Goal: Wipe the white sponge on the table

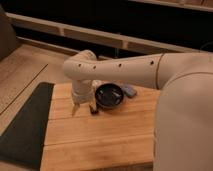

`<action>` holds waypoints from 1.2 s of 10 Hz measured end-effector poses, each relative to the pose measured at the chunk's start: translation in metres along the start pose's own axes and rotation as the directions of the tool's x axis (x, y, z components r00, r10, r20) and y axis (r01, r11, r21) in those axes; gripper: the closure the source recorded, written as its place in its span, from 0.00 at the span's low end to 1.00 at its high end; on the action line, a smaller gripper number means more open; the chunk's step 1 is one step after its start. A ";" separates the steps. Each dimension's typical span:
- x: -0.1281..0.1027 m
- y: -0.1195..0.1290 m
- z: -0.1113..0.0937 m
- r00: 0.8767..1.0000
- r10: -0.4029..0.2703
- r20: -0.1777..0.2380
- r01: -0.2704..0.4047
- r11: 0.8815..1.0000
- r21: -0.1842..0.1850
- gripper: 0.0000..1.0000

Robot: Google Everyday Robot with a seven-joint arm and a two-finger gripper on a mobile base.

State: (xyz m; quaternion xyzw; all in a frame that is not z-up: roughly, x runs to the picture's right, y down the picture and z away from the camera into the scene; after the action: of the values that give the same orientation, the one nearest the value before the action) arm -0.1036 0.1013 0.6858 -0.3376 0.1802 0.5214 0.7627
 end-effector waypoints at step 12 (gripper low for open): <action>-0.031 -0.186 -0.054 0.971 -0.188 0.149 0.161 0.971 0.175 0.35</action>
State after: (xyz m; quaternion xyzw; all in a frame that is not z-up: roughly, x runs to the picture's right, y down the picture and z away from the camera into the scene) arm 0.0586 0.0001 0.7277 -0.2449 0.1276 0.4618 0.8429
